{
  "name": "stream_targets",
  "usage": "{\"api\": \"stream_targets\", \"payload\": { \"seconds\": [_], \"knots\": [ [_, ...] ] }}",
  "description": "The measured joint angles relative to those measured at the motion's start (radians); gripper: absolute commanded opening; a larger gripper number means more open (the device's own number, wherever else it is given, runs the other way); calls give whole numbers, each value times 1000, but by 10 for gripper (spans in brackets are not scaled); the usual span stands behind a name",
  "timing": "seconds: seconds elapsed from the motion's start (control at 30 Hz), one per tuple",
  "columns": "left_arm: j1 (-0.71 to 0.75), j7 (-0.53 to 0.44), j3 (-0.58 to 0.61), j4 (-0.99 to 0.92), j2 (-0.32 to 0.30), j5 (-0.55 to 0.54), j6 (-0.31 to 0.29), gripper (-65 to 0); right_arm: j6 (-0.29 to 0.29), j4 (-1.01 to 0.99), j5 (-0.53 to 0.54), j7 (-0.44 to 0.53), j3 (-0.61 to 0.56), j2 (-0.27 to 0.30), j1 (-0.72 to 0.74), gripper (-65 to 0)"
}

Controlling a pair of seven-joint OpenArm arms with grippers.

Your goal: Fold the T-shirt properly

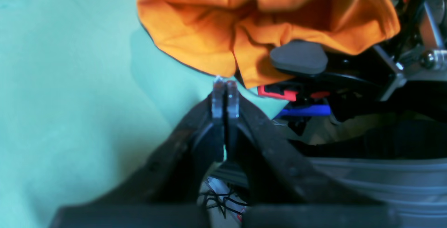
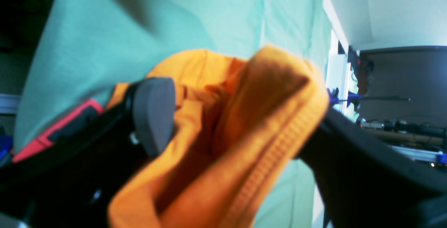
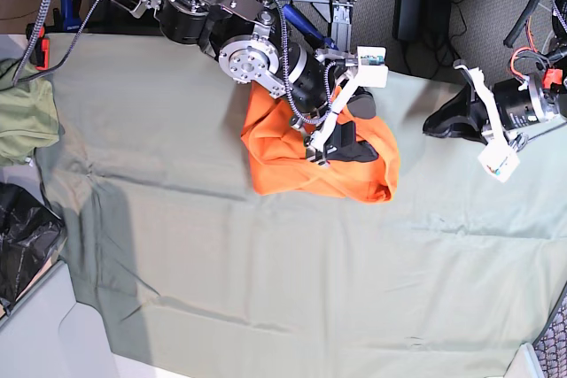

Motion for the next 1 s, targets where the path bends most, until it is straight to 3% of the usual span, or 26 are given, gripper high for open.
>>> {"api": "stream_targets", "payload": {
  "seconds": [0.37, 0.53, 0.8, 1.0],
  "knots": [
    [-151, -10, 37, 1, 9, -2, 0, -650, 0, -2, 0, 0, 0, -6, -29, -209],
    [-159, -34, 177, 1, 51, 74, 1, -650, 0, -2, 1, -10, 0, -8, -32, -209],
    [-165, -48, 210, 132, 72, 64, -3, -650, 0, -6, 23, -3, 1, -8, -36, -209],
    [-165, -74, 235, 111, 72, 114, -3, -650, 0, -6, 29, -19, 1, -6, -40, -209]
  ]
}}
